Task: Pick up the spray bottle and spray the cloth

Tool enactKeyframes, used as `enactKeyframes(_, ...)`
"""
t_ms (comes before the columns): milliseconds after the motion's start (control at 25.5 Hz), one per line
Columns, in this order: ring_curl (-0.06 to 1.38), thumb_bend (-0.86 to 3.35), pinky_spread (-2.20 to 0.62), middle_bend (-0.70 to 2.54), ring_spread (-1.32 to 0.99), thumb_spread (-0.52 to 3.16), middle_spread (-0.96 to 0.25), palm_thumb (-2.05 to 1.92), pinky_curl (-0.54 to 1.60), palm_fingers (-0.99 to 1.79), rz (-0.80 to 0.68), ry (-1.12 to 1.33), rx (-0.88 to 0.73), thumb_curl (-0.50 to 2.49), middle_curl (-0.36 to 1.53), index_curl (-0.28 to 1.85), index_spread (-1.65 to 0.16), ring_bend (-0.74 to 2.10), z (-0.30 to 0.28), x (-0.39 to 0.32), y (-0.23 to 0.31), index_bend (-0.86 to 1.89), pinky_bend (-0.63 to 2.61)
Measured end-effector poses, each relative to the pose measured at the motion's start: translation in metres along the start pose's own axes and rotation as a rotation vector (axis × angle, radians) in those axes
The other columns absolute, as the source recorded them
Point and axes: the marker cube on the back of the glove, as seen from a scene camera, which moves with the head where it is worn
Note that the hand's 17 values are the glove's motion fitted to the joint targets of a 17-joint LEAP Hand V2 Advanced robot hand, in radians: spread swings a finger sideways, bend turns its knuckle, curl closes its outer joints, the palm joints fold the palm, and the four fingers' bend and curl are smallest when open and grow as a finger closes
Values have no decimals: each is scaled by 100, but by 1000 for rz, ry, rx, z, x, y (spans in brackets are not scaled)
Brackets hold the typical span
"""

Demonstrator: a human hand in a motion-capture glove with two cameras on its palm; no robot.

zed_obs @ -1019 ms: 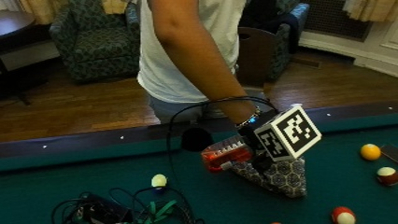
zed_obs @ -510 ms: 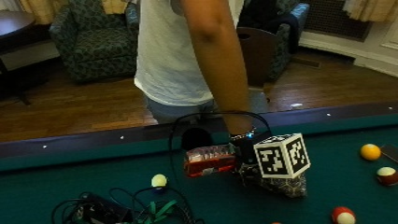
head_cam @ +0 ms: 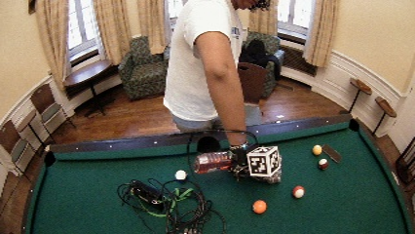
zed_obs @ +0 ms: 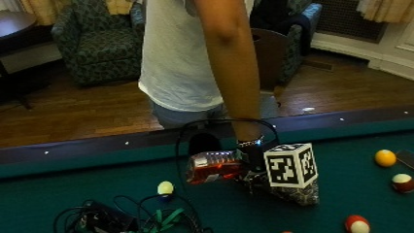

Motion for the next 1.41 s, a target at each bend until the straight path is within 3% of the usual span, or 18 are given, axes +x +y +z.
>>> enactKeyframes(314,45,-3,-24,58,-22,37,-20,90,38,134,17,-55,17,77,51,58,-29,60,-9,3,-2,26,39)
enactKeyframes(588,45,-4,-23,58,-22,37,-20,90,38,135,-39,-255,100,78,51,58,-29,60,-56,-7,6,26,39)
enactKeyframes(1098,45,-3,-23,58,-22,37,-20,90,38,134,-328,-830,347,78,51,59,-29,60,-186,-59,42,25,39)
enactKeyframes(1412,45,-3,-23,58,-22,38,-20,90,38,134,-544,-1185,496,78,51,59,-28,59,-217,-78,56,25,39)
